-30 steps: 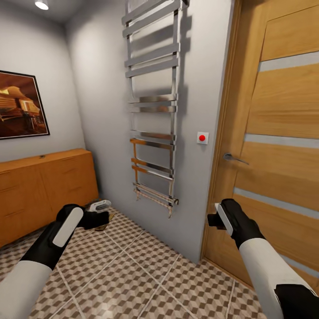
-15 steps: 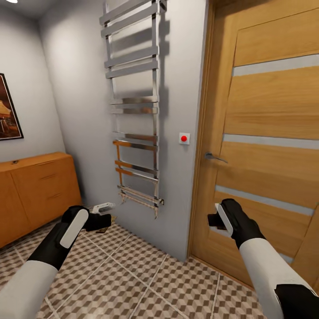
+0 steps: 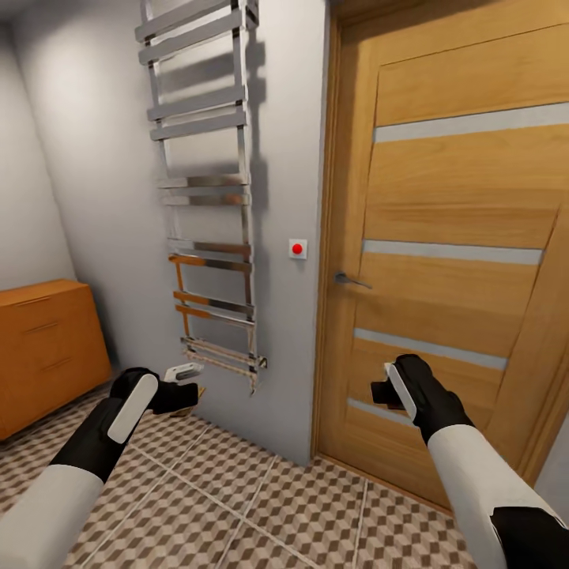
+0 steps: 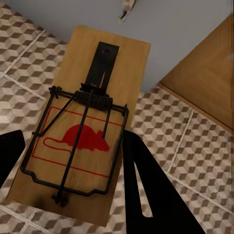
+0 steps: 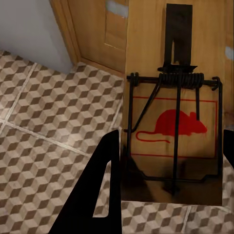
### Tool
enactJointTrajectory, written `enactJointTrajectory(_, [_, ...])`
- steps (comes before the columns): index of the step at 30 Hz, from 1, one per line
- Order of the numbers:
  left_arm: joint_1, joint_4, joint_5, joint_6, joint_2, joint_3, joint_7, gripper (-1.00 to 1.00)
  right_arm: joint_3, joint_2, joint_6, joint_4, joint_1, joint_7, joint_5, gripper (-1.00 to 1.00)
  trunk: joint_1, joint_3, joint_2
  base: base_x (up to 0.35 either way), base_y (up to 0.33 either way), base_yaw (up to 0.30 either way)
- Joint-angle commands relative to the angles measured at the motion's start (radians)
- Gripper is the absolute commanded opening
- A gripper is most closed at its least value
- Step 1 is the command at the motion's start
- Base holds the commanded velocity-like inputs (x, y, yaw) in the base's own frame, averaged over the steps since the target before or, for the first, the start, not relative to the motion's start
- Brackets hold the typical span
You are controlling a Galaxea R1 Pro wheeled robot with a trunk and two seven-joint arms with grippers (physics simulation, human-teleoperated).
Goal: Take the four mousetraps from the cabinet in the bathroom and place them on the bathroom floor. Make sure all four end up on the same floor surface, and ensure that at least two of them are either under or directly next to the same bathroom sink.
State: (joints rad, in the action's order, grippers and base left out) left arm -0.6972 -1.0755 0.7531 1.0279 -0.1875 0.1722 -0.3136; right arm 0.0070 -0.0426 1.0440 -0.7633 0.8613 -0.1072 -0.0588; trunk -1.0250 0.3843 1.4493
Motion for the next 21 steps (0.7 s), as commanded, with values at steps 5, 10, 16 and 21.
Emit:
enactJointTrajectory(5, [-0.001, -0.003, 0.011, 0.001, 0.001, 0.003, -0.010, -1.00, 0.001, 0.000, 0.003, -0.001, 0.001, -0.008, -0.007, -1.00, 0.000, -0.002, 0.001, 0.000, 0.000, -0.237])
enactJointTrajectory(10, [-0.001, -0.004, 0.011, 0.001, 0.003, 0.003, -0.010, -1.00, 0.001, 0.000, 0.003, -0.001, 0.001, -0.008, -0.007, -1.00, 0.000, -0.005, 0.001, 0.000, 0.000, -0.237])
enactJointTrajectory(16, [-0.001, -0.009, 0.009, 0.001, 0.003, 0.002, -0.010, -1.00, 0.001, 0.000, 0.003, -0.001, 0.001, -0.008, -0.007, -1.00, 0.000, -0.009, 0.001, 0.000, 0.000, -0.237])
enactJointTrajectory(21, [-0.001, -0.014, 0.008, 0.001, 0.003, 0.002, -0.010, -1.00, 0.001, 0.000, 0.003, -0.001, 0.001, -0.008, -0.007, -1.00, 0.000, -0.012, 0.001, 0.000, 0.000, -0.237])
